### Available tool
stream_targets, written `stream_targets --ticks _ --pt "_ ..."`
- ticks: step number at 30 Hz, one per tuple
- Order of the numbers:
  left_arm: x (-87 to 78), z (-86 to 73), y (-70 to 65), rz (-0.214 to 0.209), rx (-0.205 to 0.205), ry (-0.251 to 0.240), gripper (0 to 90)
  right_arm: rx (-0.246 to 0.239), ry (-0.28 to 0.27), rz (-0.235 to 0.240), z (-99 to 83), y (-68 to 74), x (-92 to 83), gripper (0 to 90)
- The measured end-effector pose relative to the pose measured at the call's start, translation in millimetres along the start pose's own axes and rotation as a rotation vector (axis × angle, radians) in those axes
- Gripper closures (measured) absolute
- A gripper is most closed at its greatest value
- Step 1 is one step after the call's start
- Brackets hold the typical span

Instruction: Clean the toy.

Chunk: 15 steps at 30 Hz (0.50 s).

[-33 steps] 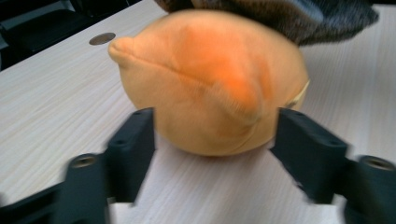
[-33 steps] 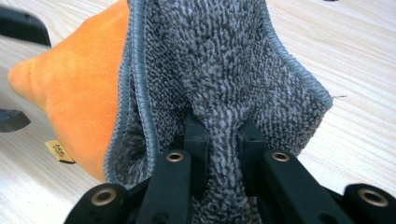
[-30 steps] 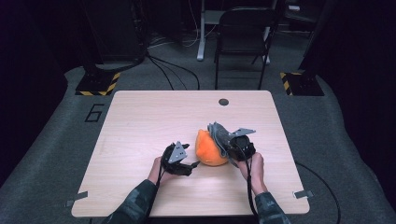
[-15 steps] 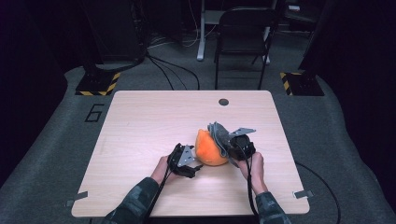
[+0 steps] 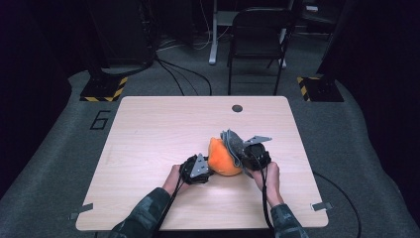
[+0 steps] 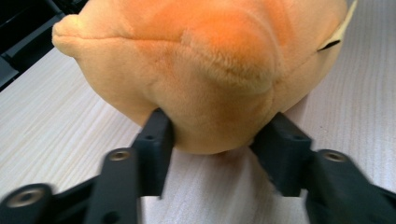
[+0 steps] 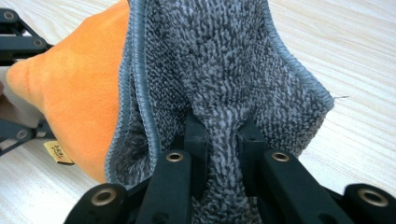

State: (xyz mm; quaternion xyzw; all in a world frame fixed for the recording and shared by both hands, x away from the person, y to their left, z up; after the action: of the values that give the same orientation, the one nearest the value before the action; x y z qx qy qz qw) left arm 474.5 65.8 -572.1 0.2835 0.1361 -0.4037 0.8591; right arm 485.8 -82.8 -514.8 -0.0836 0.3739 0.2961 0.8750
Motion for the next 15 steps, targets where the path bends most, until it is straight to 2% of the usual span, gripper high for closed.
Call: stream_targets --ticks 1,2,4,5,6,8,9,11,12,13,14,15 --pt "0.2 0.1 0.3 0.004 0.003 0.001 55.0 -0.006 0.001 0.001 -0.2 -0.1 -0.2 78.9" --pt "0.4 0.1 0.3 0.006 0.002 0.002 61.9 0.008 -0.002 0.006 -0.4 1.3 -0.5 78.9" --pt "0.3 0.2 0.3 0.005 0.002 0.001 67.0 0.005 -0.007 0.004 0.2 0.3 -0.5 78.9" --pt "0.1 0.4 0.5 0.004 -0.004 -0.003 69.0 0.021 -0.030 0.031 1.6 0.3 -5.1 78.6" --pt "-0.1 0.4 0.8 0.004 -0.007 -0.005 70.3 0.035 -0.049 0.038 3.7 -0.7 -8.8 78.5" --pt "-0.2 0.4 1.0 0.005 -0.008 -0.004 72.6 0.030 -0.063 0.040 4.9 -3.4 -15.0 78.5" --pt "-0.5 0.0 1.2 0.003 -0.011 -0.005 73.6 0.038 -0.094 0.011 7.3 -11.8 -30.7 78.4" --pt "-0.9 -0.4 1.5 0.007 -0.012 -0.003 74.7 0.074 -0.126 -0.014 5.3 -24.7 -48.8 78.3" --pt "-0.9 -0.4 1.5 0.007 -0.012 -0.003 75.1 0.080 -0.131 -0.028 3.0 -30.9 -55.0 78.2" --pt "-0.9 -0.4 1.5 0.007 -0.010 -0.004 75.6 0.111 -0.135 -0.047 -3.6 -40.2 -63.2 78.2" --pt "-0.9 -0.4 1.5 0.007 -0.010 -0.004 76.1 0.111 -0.135 -0.047 -3.6 -40.2 -63.2 78.2" --pt "-1.0 -0.4 1.5 0.008 -0.009 -0.004 76.7 0.127 -0.114 -0.076 -19.6 -53.3 -68.5 78.0"
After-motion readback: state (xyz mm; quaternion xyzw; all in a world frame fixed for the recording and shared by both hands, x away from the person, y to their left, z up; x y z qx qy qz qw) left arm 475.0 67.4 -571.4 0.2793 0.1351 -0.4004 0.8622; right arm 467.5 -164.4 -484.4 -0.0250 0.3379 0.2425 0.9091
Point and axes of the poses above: each handheld gripper's, and its own axes: x roughly forward along the jaws, z roughly out of its top, y roughly to its left, the point moved 9 cm from there along x, roughly forward along the jaws, and after that the axes turned 6 degrees about z, right-handed, at the moved point
